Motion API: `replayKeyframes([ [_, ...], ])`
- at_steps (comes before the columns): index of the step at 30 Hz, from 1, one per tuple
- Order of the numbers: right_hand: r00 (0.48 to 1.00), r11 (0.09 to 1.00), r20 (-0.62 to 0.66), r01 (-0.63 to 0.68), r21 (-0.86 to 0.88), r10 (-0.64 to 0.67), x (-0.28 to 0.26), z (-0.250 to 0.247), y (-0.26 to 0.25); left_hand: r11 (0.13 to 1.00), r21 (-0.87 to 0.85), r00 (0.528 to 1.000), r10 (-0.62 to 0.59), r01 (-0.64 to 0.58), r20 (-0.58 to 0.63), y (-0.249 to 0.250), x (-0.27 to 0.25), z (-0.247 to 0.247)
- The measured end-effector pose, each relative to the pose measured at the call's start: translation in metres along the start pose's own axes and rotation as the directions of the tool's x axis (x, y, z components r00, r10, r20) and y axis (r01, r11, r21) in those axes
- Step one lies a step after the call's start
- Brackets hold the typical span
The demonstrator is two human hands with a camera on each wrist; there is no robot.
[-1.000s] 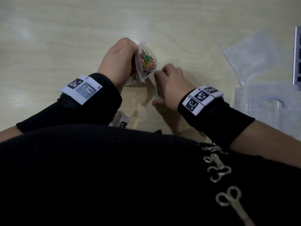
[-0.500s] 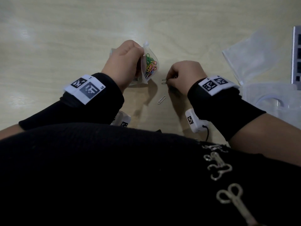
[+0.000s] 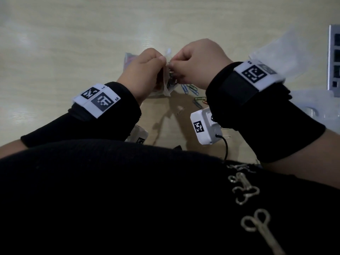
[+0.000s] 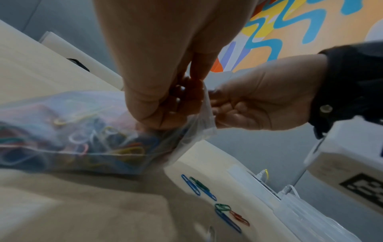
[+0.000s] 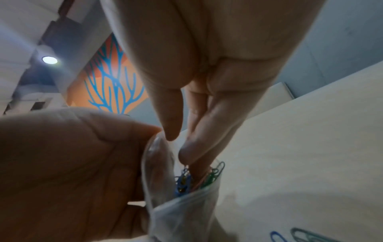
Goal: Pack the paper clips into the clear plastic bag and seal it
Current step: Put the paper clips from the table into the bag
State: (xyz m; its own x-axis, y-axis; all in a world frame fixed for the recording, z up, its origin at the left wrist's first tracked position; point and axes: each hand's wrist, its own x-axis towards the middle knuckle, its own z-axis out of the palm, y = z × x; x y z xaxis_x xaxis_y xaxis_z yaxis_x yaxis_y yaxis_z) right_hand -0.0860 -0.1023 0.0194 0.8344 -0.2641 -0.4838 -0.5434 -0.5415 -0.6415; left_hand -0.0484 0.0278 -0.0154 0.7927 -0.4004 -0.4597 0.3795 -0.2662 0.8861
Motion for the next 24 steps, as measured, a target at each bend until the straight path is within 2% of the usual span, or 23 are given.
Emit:
replayKeyframes([
  [2,0.999,0.998,-0.005,0.034,0.043,-0.033,-0.005,-0.001,-0.001,1.0,-0.028,1.0,-0.006,0.006,-0.023,0.0,0.001,-0.002],
  [4,0.995,0.996,-0.095,0.023,0.081,-0.015,-0.008,-0.005,0.006,0.999,-0.037,0.999,-0.013,0.011,-0.042,0.0,0.002,-0.004],
  [5,0.993,0.999,-0.119,-0.011,0.034,0.015,-0.007,-0.007,0.013,0.999,-0.043,0.998,-0.019,0.017,-0.051,0.0,0.002,-0.005],
  [7,0.987,0.954,-0.069,-0.155,-0.257,0.142,-0.008,-0.009,0.031,0.998,-0.061,0.998,-0.026,0.022,-0.063,0.002,0.001,-0.005],
  [9,0.937,0.791,-0.016,-0.303,-0.532,0.348,-0.013,-0.005,0.048,0.997,-0.073,0.998,-0.023,0.018,-0.064,0.003,0.0,-0.005],
  [10,0.907,0.74,-0.009,-0.349,-0.576,0.42,-0.017,0.0,0.055,0.997,-0.076,0.998,-0.021,0.017,-0.064,0.004,0.0,-0.005],
  [12,0.883,0.736,-0.044,-0.416,-0.534,0.467,-0.02,0.012,0.064,0.997,-0.079,0.998,-0.024,0.019,-0.065,0.005,-0.001,-0.005],
  [16,0.928,0.845,-0.084,-0.366,-0.39,0.363,-0.01,0.031,0.064,0.996,-0.083,0.997,-0.022,0.017,-0.069,0.005,-0.002,-0.006],
  [20,0.967,0.895,-0.089,-0.253,-0.368,0.237,0.001,0.031,0.057,0.999,-0.053,0.997,-0.005,0.002,-0.073,0.006,-0.003,-0.006],
  [22,0.984,0.913,-0.046,-0.178,-0.368,0.173,0.001,0.03,0.056,0.998,-0.059,0.997,-0.004,0.0,-0.077,0.006,-0.003,-0.008],
  [24,0.997,0.891,0.045,-0.041,-0.452,0.069,-0.006,0.032,0.055,0.998,-0.063,0.997,-0.008,0.003,-0.082,0.004,-0.003,-0.009],
])
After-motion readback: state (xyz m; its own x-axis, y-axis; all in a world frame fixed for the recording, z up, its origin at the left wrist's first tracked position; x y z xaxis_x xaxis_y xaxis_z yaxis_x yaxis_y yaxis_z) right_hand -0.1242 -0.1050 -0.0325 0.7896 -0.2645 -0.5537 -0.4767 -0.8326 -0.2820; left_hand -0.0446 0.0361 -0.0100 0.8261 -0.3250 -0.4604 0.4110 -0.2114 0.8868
